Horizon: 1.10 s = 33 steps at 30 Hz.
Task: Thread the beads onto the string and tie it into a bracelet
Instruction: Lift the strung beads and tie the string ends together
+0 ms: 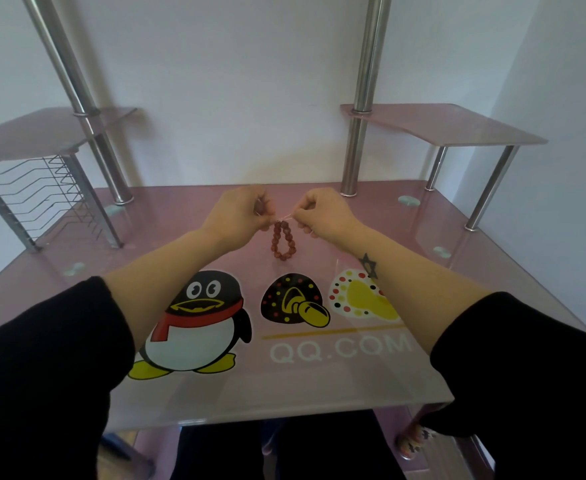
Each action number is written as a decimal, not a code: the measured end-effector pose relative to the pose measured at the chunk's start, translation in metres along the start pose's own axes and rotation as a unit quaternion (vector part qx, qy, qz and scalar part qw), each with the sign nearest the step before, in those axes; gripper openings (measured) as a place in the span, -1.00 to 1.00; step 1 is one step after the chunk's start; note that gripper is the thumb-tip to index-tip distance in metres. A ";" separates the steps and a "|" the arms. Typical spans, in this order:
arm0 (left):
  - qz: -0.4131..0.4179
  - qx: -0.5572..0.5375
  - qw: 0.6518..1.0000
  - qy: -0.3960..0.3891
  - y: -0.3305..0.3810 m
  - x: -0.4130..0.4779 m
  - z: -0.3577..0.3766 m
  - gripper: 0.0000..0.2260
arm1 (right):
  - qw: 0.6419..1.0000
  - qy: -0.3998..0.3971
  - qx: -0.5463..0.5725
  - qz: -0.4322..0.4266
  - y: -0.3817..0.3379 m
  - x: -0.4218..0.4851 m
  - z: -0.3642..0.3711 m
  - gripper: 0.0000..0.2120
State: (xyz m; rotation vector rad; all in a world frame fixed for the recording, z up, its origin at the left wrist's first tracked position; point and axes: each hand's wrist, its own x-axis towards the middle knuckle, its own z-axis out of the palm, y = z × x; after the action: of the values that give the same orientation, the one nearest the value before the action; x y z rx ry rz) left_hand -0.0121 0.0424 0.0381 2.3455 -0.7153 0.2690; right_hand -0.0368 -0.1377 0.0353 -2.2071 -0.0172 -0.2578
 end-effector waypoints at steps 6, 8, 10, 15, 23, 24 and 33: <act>-0.015 0.033 0.999 -0.035 -0.003 0.001 0.002 -0.91 | 0.995 0.058 -0.079 0.016 0.006 0.001 -0.004 -0.89; -0.018 0.044 0.998 -0.048 -0.005 0.001 0.001 -0.90 | 0.992 0.068 -0.107 0.024 0.009 0.002 -0.006 -0.87; -0.018 0.053 0.997 -0.055 -0.006 0.001 0.000 -0.89 | 0.989 0.078 -0.121 0.035 0.014 0.004 -0.008 -0.87; -0.033 0.069 0.995 -0.071 -0.011 0.001 0.002 -0.89 | 0.986 0.091 -0.127 0.059 0.023 0.006 -0.009 -0.85; -0.108 -0.126 0.986 -0.032 -0.006 -0.001 0.005 -0.89 | 0.985 -0.018 0.152 0.079 0.020 0.000 0.001 -0.88; -0.122 -0.176 0.976 -0.034 -0.003 0.000 0.007 -0.87 | 0.979 -0.034 0.182 0.089 0.019 -0.001 0.003 -0.90; -0.176 -0.274 0.945 -0.020 0.005 0.004 0.024 -0.84 | 0.974 -0.089 0.175 0.108 0.013 -0.004 0.011 -0.93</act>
State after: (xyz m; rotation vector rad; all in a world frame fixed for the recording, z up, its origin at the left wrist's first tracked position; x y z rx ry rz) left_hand -0.0119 0.0218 0.0238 1.8952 -0.3177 -0.1264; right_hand -0.0377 -0.1367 0.0180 -1.8542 0.0734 0.0631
